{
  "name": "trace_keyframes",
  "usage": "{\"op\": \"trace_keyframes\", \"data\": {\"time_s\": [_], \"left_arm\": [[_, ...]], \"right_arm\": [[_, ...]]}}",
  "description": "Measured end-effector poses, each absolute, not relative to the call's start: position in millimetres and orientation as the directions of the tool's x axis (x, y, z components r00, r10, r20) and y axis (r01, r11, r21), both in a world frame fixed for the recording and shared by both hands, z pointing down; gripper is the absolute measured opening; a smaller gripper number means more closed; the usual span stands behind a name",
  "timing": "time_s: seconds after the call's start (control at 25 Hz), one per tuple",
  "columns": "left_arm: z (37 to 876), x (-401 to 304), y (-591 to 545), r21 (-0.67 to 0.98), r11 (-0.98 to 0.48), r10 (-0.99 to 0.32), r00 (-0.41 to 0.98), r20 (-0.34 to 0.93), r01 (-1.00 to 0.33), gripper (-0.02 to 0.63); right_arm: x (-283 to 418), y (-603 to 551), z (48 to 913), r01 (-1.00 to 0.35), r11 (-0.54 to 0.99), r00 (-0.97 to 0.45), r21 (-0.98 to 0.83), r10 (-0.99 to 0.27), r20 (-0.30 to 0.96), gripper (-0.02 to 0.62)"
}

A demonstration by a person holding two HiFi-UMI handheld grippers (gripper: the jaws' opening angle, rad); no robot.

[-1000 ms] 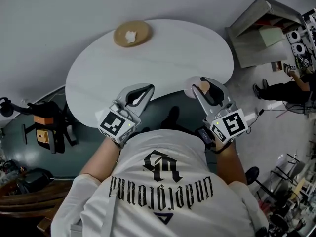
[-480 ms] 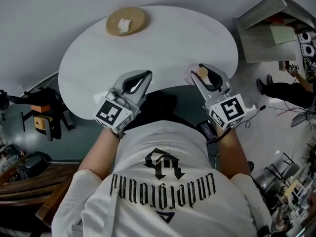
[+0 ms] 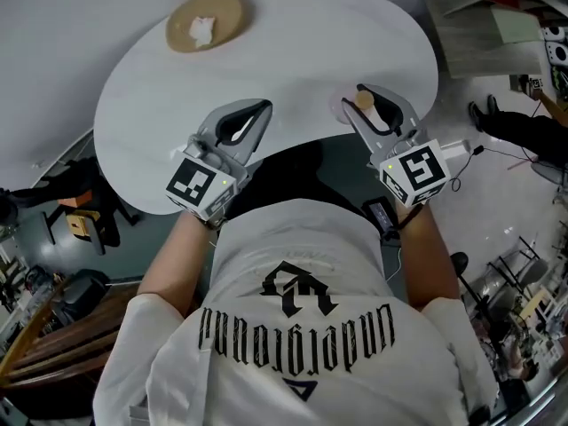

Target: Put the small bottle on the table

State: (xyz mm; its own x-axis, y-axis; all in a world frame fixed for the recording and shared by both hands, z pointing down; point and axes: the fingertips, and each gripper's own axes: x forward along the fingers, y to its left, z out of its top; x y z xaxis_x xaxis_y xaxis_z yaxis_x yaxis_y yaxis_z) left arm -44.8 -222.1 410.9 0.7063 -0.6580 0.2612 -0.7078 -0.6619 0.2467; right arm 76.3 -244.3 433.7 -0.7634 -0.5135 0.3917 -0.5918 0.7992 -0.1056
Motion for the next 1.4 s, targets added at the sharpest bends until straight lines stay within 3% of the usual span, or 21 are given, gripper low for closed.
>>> {"op": "trace_keyframes", "data": {"time_s": [1.4], "left_arm": [[530.4, -15.5, -285.0, 0.301, -0.724, -0.506, 0.775, 0.378, -0.620, 0.006]], "right_arm": [[76.5, -288.5, 588.7, -0.583, 0.808, -0.669, -0.079, -0.422, 0.612, 0.138]]}}
